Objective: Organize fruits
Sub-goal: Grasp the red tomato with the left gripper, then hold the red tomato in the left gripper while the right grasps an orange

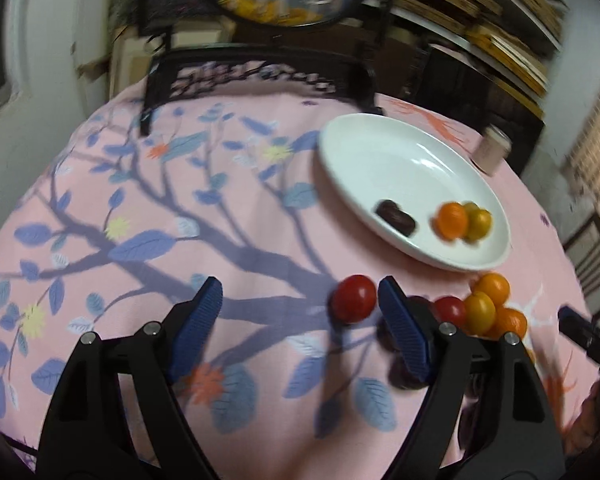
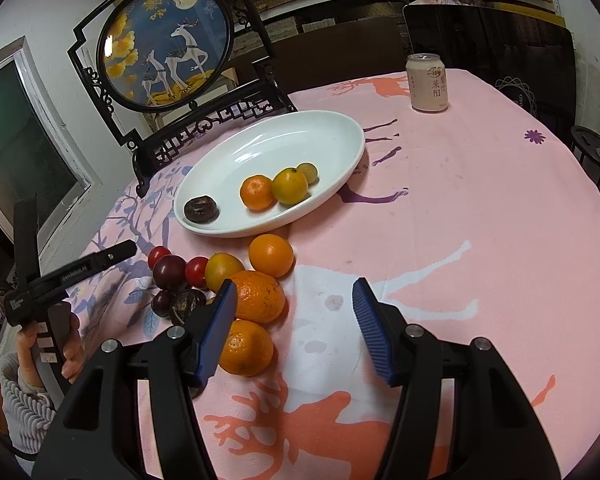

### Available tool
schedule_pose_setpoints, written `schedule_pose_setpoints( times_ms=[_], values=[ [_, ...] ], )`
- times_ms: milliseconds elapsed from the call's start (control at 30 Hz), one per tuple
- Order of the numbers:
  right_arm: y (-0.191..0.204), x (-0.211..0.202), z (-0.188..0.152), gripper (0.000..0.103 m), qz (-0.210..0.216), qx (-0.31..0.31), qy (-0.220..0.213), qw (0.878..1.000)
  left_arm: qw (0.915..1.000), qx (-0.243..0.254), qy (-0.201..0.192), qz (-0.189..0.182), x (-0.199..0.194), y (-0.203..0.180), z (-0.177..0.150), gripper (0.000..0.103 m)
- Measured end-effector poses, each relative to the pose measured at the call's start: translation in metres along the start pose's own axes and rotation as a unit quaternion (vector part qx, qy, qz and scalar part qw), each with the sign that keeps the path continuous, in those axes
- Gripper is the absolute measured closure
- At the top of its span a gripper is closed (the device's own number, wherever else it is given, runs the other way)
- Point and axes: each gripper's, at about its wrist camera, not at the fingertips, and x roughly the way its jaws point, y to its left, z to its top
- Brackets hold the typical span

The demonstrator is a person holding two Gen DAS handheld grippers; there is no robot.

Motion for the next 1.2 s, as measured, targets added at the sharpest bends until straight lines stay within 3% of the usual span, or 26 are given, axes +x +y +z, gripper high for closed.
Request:
schedule_pose_setpoints(
  times_ms=[167,400,467,567,667,733,833,900,967,1200],
  values=[
    [0.0,0.0,0.0,0.043,0.001,0.0,0.0,1.0,0.9991,0.042,0.012,-0.001,0.009,-0.018,-0.003,0.035],
    [-0.001,0.002,0.0,0.043,-0.002,0.001,0.004,1.0,0.9983,0.026,0.048,-0.02,0.026,-0.012,0.001,0.035],
    [-0.001,0.002,0.0,0.043,-0.002,0.002,0.004,1.0,0.9987,0.002,0.048,-0.015,0.025,0.001,0.003,0.034],
    [-0.002,0.001,0.0,0.043,0.0,0.004,0.003,1.0,0.9986,-0.035,0.034,0.02,0.017,0.023,0.007,0.038],
    [-0.002,0.0,0.0,0.043,0.002,0.004,0.001,1.0,0.9971,-0.071,0.026,-0.007,0.009,0.036,0.008,0.038],
    [-0.002,0.0,0.0,0.043,0.003,0.004,0.001,1.0,0.9977,-0.06,0.015,-0.028,0.002,0.029,0.007,0.038],
    [-0.001,0.0,0.0,0.043,0.003,0.004,0.002,1.0,0.9993,-0.017,0.012,-0.03,0.005,0.005,0.004,0.039],
    [-0.001,0.001,0.0,0.043,0.003,0.004,0.004,1.0,0.9988,0.003,0.035,-0.033,0.018,-0.006,0.002,0.059],
    [-0.001,0.002,-0.001,0.043,0.003,0.004,0.005,1.0,0.9974,0.008,0.059,-0.039,0.028,-0.01,-0.002,0.068],
    [-0.001,0.002,-0.001,0.043,0.007,0.004,0.007,1.0,0.9965,-0.009,0.067,-0.049,0.033,-0.003,-0.002,0.074]
  ],
)
